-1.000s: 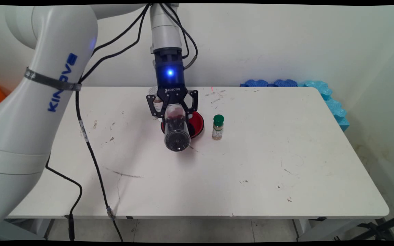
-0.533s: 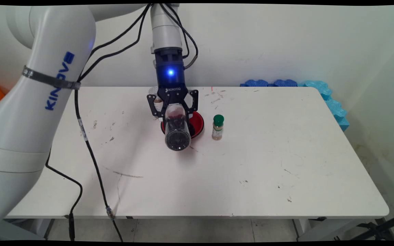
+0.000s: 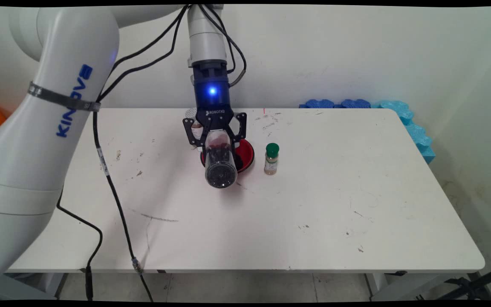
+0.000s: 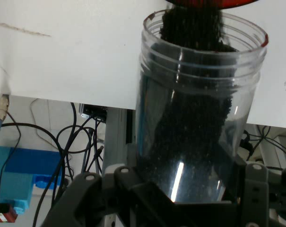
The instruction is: Pour the black seasoning powder in the red bowl
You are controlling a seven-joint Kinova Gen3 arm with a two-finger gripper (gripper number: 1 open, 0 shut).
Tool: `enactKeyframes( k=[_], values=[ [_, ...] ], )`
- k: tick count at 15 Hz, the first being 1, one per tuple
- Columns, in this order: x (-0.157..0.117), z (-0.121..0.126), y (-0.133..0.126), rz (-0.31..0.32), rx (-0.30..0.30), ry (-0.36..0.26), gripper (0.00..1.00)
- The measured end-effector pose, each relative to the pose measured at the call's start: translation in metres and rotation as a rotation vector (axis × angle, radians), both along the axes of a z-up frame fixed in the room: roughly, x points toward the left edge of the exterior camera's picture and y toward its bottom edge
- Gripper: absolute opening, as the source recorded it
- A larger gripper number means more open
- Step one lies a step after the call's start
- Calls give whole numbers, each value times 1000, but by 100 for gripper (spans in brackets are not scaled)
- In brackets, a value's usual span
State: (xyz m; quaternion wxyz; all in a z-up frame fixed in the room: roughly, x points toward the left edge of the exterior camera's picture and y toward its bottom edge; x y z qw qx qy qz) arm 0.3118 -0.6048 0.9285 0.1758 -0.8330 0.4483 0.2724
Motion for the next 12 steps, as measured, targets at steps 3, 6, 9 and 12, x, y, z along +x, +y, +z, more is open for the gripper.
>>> enactKeyframes(
  k=[3, 6, 9, 12],
  values=[
    [0, -1, -1, 1, 1, -2, 0],
    [3, -2, -2, 14, 3, -15, 0],
    [4, -3, -5, 24, 6, -23, 0],
    [10, -5, -8, 50, 10, -50, 0]
  ],
)
